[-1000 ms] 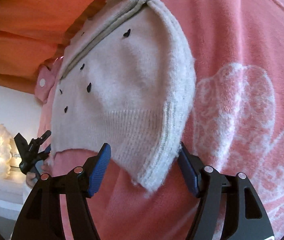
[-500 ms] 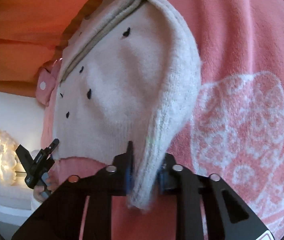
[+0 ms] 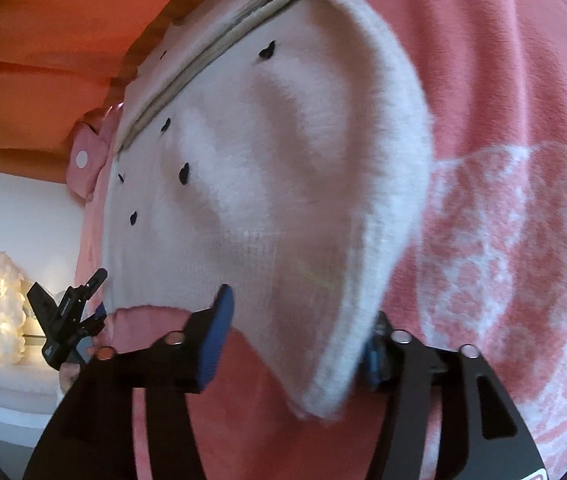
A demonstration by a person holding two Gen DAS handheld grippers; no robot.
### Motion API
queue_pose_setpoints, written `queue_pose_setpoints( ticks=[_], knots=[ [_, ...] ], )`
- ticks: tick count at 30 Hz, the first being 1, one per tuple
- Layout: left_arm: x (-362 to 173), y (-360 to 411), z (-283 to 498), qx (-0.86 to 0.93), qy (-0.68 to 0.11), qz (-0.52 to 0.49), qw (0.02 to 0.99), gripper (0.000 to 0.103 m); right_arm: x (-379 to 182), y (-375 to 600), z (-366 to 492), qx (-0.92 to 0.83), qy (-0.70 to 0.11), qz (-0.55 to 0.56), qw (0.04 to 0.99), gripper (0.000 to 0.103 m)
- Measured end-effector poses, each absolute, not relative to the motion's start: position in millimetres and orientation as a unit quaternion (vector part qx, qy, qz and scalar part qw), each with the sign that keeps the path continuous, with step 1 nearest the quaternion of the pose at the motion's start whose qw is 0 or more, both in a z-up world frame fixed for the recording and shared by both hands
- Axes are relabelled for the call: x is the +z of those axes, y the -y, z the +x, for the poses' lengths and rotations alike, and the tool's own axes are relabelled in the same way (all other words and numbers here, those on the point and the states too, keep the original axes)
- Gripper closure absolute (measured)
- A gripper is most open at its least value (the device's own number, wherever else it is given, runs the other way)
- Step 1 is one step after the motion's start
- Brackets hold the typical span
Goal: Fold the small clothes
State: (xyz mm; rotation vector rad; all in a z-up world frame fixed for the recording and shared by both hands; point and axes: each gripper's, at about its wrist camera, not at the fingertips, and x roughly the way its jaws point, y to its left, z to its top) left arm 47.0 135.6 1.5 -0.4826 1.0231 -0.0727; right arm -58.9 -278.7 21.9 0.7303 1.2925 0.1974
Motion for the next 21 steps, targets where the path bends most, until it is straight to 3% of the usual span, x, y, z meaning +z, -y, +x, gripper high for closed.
queue_pose_setpoints(
  ticks=[2,3,4,5,6,7,14,21],
  knots=[
    [1,-132,50,-0.034,-0.486,-0.221,0.845,0.012,21,272,-53,0.081,-0.595,0.322,0.732,0.044],
    [2,-129,52,-0.037,-0.489,-0.215,0.844,0.017,22,271,-52,0.077,-0.595,0.317,0.735,0.051],
    [4,-126,54,-0.042,-0.492,-0.210,0.844,0.036,25,269,-51,0.069,-0.595,0.308,0.739,0.070],
    [6,-124,55,-0.053,-0.493,-0.208,0.843,0.051,30,267,-50,0.055,-0.594,0.289,0.748,0.079],
    [8,-122,57,-0.072,-0.501,-0.208,0.837,0.076,34,268,-52,0.055,-0.589,0.288,0.753,0.086],
    [10,-121,56,-0.080,-0.505,-0.208,0.834,0.090,41,270,-56,0.061,-0.574,0.297,0.760,0.089],
    [61,-121,30,-0.123,-0.477,-0.196,0.848,0.095,82,283,-97,0.091,-0.509,0.333,0.789,0.093],
    [79,-124,-3,-0.157,-0.479,-0.184,0.844,0.095,72,300,-128,0.078,-0.511,0.342,0.785,0.093]
  ],
)
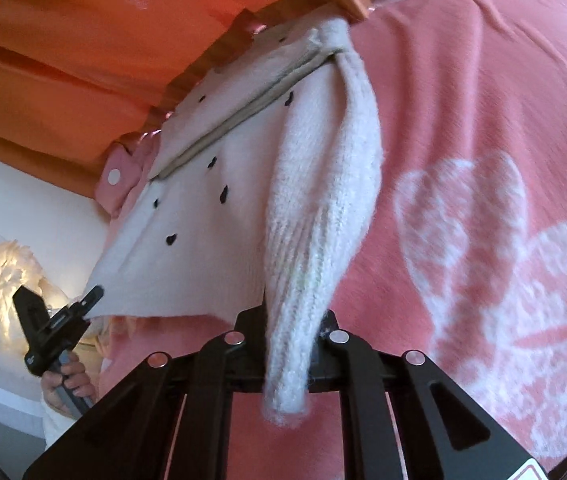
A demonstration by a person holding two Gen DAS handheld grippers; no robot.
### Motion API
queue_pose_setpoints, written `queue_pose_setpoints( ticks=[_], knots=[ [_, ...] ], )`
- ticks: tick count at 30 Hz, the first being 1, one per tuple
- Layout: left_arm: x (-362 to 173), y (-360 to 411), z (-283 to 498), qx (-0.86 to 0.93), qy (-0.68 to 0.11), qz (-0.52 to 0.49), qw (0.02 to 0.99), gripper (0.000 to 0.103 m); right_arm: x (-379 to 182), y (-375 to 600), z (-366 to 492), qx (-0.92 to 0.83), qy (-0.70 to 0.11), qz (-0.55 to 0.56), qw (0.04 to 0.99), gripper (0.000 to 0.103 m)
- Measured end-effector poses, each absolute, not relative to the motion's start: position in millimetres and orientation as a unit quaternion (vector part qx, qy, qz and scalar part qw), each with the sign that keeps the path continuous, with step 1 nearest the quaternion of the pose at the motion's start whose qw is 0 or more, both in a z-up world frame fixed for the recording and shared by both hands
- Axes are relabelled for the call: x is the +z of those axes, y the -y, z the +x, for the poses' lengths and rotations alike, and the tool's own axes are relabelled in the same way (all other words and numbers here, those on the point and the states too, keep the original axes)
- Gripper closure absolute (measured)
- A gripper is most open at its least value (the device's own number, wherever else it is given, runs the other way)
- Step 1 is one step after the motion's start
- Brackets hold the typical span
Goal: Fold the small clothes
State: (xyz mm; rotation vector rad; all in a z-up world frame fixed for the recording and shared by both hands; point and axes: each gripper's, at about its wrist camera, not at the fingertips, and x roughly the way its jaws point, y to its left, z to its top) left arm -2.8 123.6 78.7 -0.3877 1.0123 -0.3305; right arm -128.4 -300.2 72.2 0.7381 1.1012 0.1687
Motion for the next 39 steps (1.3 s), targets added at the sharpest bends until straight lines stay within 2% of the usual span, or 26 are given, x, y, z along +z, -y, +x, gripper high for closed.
queue_pose_setpoints(
  ticks=[5,8,9,10,11,12,13,15,17,18,19,20,21,22,29,35,39],
  knots=[
    [49,-117,-1,-0.130,-0.507,-0.167,0.835,0.094,60,282,-121,0.066,-0.537,0.316,0.780,0.092],
    [37,-118,4,-0.114,-0.515,-0.180,0.830,0.090,62,273,-113,0.061,-0.546,0.294,0.782,0.086],
    [35,-118,5,-0.106,-0.514,-0.177,0.832,0.082,62,273,-111,0.060,-0.548,0.296,0.780,0.084],
    [33,-119,5,-0.096,-0.514,-0.173,0.835,0.066,62,273,-111,0.059,-0.550,0.297,0.778,0.078],
    [33,-120,4,-0.087,-0.512,-0.170,0.838,0.056,60,273,-109,0.057,-0.553,0.300,0.775,0.073],
    [32,-122,3,-0.071,-0.507,-0.169,0.842,0.041,58,273,-108,0.057,-0.556,0.302,0.772,0.065],
    [31,-125,2,-0.061,-0.501,-0.172,0.846,0.036,56,272,-107,0.058,-0.562,0.302,0.768,0.060],
    [25,-125,6,-0.063,-0.505,-0.180,0.842,0.031,49,269,-102,0.069,-0.577,0.303,0.755,0.060],
    [16,-124,9,-0.073,-0.519,-0.193,0.829,0.032,45,268,-98,0.073,-0.581,0.309,0.750,0.064],
    [10,-122,11,-0.083,-0.530,-0.205,0.819,0.040,45,266,-96,0.073,-0.578,0.312,0.750,0.081],
    [7,-121,11,-0.089,-0.535,-0.212,0.813,0.057,46,264,-96,0.077,-0.574,0.312,0.753,0.090],
    [5,-119,10,-0.094,-0.540,-0.215,0.809,0.067,50,262,-97,0.075,-0.567,0.310,0.760,0.090],
    [7,-117,7,-0.105,-0.541,-0.215,0.806,0.088,54,262,-101,0.074,-0.559,0.305,0.767,0.091],
    [10,-117,5,-0.115,-0.540,-0.213,0.806,0.095,60,261,-106,0.077,-0.546,0.303,0.777,0.091],
    [61,-135,-34,-0.171,-0.487,-0.204,0.832,0.097,95,286,-168,0.074,-0.476,0.304,0.822,0.095],
    [93,-145,-105,-0.219,-0.475,-0.182,0.833,0.097,108,285,-244,0.077,-0.478,0.290,0.826,0.095],
    [127,-157,-175,-0.248,-0.454,-0.171,0.838,0.097,139,276,-299,0.094,-0.477,0.266,0.832,0.095]
  ],
)
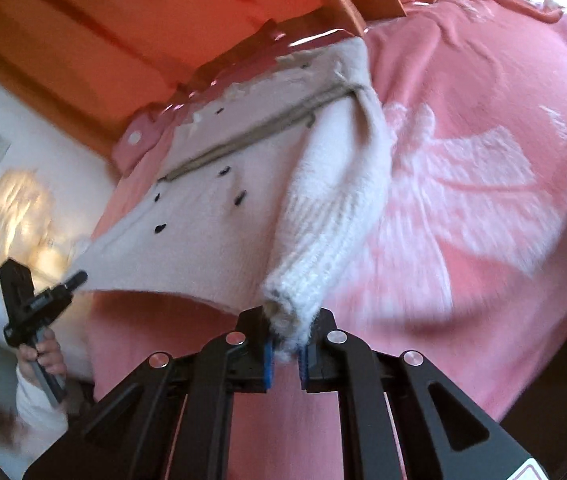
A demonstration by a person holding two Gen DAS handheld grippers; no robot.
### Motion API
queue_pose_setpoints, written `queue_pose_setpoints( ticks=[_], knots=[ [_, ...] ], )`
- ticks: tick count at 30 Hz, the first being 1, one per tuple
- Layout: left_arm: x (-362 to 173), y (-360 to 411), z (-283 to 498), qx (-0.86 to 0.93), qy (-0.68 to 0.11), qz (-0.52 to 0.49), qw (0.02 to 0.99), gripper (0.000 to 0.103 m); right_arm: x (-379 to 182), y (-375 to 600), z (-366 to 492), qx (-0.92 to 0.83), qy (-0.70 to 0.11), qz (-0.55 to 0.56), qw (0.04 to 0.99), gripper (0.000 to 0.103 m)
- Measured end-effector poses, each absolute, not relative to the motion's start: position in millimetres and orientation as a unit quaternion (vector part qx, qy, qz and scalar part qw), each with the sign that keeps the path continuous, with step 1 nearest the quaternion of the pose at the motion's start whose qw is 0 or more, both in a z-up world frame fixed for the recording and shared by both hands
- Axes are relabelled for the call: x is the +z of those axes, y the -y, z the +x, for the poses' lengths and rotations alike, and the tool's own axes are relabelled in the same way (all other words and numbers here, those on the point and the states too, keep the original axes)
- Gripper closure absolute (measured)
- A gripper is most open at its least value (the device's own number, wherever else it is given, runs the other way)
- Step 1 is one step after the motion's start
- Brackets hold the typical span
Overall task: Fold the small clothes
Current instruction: 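Hold the hem edge with both grippers and lift it toward the collar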
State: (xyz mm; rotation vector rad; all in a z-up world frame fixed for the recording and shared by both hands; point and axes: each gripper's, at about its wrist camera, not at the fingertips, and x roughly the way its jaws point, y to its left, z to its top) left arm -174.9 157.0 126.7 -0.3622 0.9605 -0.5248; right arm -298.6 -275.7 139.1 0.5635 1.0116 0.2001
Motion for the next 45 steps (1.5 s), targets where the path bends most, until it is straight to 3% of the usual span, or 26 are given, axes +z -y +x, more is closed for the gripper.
queue_pose_setpoints(
  ticks=[4,8,13,17,20,22,23,25,27,32,36,38,39,40,42,43,45],
  knots=[
    [181,-158,-179,-0.267,-0.393,-0.161,0.865,0.097,203,283,-302,0.116,-0.402,0.251,0.873,0.094],
    [210,-143,-114,-0.262,-0.320,-0.120,0.902,0.097,238,303,-222,0.107,-0.305,0.244,0.914,0.094],
    [179,-112,22,-0.208,-0.322,-0.125,0.915,0.096,184,333,-80,0.036,-0.295,0.323,0.899,0.093],
    [102,-82,109,-0.174,-0.381,-0.124,0.899,0.093,107,334,-4,-0.047,-0.342,0.356,0.868,0.084],
    [62,-78,129,-0.146,-0.410,-0.126,0.891,0.090,89,327,13,-0.098,-0.336,0.326,0.878,0.080],
    [46,-80,133,-0.137,-0.404,-0.139,0.894,0.076,91,332,15,-0.111,-0.323,0.313,0.886,0.052],
    [45,-81,134,-0.126,-0.407,-0.145,0.893,0.069,93,334,14,-0.122,-0.316,0.301,0.892,0.048],
    [52,-82,133,-0.131,-0.399,-0.154,0.894,0.044,93,338,11,-0.136,-0.312,0.282,0.897,0.041],
    [57,-82,134,-0.129,-0.388,-0.147,0.901,0.028,82,343,14,-0.140,-0.341,0.281,0.886,0.040],
    [36,-78,153,-0.127,-0.432,-0.154,0.880,0.027,52,331,42,-0.109,-0.429,0.226,0.868,0.040],
    [28,-71,157,-0.123,-0.449,-0.133,0.875,0.028,42,319,51,-0.122,-0.446,0.167,0.871,0.040],
    [26,-64,159,-0.119,-0.452,-0.107,0.877,0.043,39,319,54,-0.128,-0.447,0.154,0.872,0.041],
    [24,-61,160,-0.116,-0.455,-0.092,0.878,0.057,38,318,55,-0.129,-0.447,0.149,0.872,0.045],
    [22,-58,161,-0.108,-0.456,-0.077,0.880,0.073,37,319,57,-0.130,-0.448,0.145,0.873,0.061],
    [22,-55,163,-0.093,-0.452,-0.051,0.886,0.092,40,320,59,-0.124,-0.445,0.145,0.875,0.089],
    [24,-56,163,-0.094,-0.446,-0.049,0.889,0.098,48,321,56,-0.119,-0.432,0.157,0.880,0.096],
    [36,-59,160,-0.097,-0.426,-0.058,0.898,0.099,73,324,45,-0.094,-0.385,0.202,0.896,0.097]
  ],
)
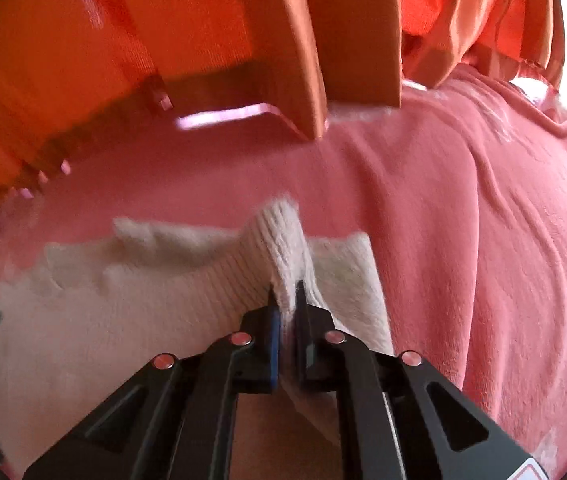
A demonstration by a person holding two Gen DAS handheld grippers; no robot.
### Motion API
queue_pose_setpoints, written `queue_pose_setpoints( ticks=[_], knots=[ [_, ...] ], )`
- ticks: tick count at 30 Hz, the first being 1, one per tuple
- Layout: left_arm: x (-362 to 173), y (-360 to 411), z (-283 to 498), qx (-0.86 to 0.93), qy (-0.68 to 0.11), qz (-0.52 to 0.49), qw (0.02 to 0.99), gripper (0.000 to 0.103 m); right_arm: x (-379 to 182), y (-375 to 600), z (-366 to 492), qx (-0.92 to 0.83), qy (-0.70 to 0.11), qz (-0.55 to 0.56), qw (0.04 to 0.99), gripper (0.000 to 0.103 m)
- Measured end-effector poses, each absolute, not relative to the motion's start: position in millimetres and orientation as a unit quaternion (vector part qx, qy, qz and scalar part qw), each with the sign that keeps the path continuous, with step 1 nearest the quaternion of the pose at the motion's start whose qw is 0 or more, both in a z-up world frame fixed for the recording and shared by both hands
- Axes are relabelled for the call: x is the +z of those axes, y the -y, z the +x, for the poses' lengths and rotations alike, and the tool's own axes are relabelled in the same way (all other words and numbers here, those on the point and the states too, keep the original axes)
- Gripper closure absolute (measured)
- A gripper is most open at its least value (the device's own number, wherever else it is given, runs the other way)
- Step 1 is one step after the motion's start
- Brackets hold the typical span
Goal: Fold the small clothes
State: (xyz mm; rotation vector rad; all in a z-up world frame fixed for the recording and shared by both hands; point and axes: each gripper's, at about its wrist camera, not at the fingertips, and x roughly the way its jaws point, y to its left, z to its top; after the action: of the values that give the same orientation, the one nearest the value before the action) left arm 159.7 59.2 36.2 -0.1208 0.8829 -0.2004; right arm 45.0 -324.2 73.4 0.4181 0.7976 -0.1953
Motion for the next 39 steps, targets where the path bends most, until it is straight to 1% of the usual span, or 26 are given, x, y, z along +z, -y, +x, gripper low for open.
queue_pose_setpoints(
  ticks=[3,5,7,8,10,12,14,15,16,17,18,19,20,21,22,24,25,26,27,28,31,32,33,35,37,39],
  knots=[
    [67,-64,149,-0.103,-0.370,-0.066,0.921,0.102,108,330,29,-0.070,-0.303,0.244,0.918,0.097],
    [71,-67,153,-0.092,-0.357,-0.061,0.928,0.103,97,334,37,-0.094,-0.323,0.233,0.912,0.097],
    [49,-73,168,-0.070,-0.394,-0.052,0.915,0.103,50,342,58,-0.141,-0.421,0.210,0.871,0.097],
    [38,-76,173,-0.063,-0.412,-0.056,0.907,0.103,35,343,63,-0.145,-0.447,0.206,0.858,0.097],
    [22,-84,180,-0.051,-0.442,-0.068,0.893,0.103,45,342,61,-0.139,-0.429,0.204,0.869,0.097],
    [33,-87,177,-0.061,-0.428,-0.084,0.898,0.103,67,338,54,-0.126,-0.388,0.211,0.888,0.097],
    [46,-87,172,-0.082,-0.406,-0.098,0.905,0.102,71,335,55,-0.123,-0.382,0.208,0.892,0.094],
    [49,-85,171,-0.097,-0.403,-0.107,0.904,0.093,68,334,57,-0.126,-0.388,0.207,0.889,0.089],
    [48,-83,171,-0.106,-0.405,-0.112,0.901,0.072,63,335,60,-0.130,-0.396,0.208,0.885,0.087],
    [43,-81,172,-0.113,-0.412,-0.115,0.897,0.060,56,336,62,-0.130,-0.405,0.214,0.879,0.083],
    [40,-79,173,-0.111,-0.418,-0.117,0.894,0.049,54,338,62,-0.128,-0.406,0.219,0.878,0.073],
    [35,-77,175,-0.114,-0.425,-0.117,0.890,0.050,54,340,63,-0.133,-0.399,0.224,0.879,0.060],
    [30,-74,178,-0.117,-0.435,-0.115,0.886,0.050,54,343,62,-0.139,-0.394,0.225,0.880,0.053],
    [25,-73,179,-0.117,-0.440,-0.113,0.883,0.050,53,345,61,-0.144,-0.389,0.227,0.881,0.039],
    [22,-73,180,-0.116,-0.445,-0.111,0.881,0.050,51,346,63,-0.146,-0.390,0.231,0.879,0.036],
    [15,-74,183,-0.114,-0.458,-0.114,0.874,0.050,36,346,74,-0.131,-0.421,0.241,0.865,0.036],
    [13,-75,183,-0.115,-0.461,-0.117,0.872,0.053,29,345,79,-0.123,-0.438,0.240,0.857,0.052],
    [13,-76,182,-0.115,-0.462,-0.120,0.871,0.058,26,340,83,-0.118,-0.446,0.226,0.858,0.068],
    [14,-77,181,-0.116,-0.459,-0.117,0.873,0.079,34,334,83,-0.112,-0.437,0.213,0.866,0.083],
    [18,-77,180,-0.116,-0.451,-0.117,0.877,0.090,49,331,78,-0.104,-0.411,0.214,0.880,0.092],
    [45,-85,171,-0.130,-0.397,-0.148,0.897,0.092,98,329,56,-0.059,-0.306,0.256,0.915,0.093],
    [55,-87,168,-0.134,-0.376,-0.155,0.903,0.092,104,329,52,-0.058,-0.289,0.257,0.920,0.093],
    [64,-88,164,-0.128,-0.357,-0.149,0.913,0.092,102,329,52,-0.071,-0.289,0.245,0.923,0.093],
    [59,-86,168,-0.107,-0.357,-0.117,0.920,0.092,70,333,70,-0.110,-0.359,0.221,0.900,0.093],
    [31,-90,182,-0.087,-0.407,-0.117,0.902,0.092,35,341,81,-0.130,-0.427,0.233,0.864,0.093],
    [20,-93,186,-0.080,-0.427,-0.130,0.891,0.092,47,343,74,-0.118,-0.400,0.250,0.874,0.093]
  ],
)
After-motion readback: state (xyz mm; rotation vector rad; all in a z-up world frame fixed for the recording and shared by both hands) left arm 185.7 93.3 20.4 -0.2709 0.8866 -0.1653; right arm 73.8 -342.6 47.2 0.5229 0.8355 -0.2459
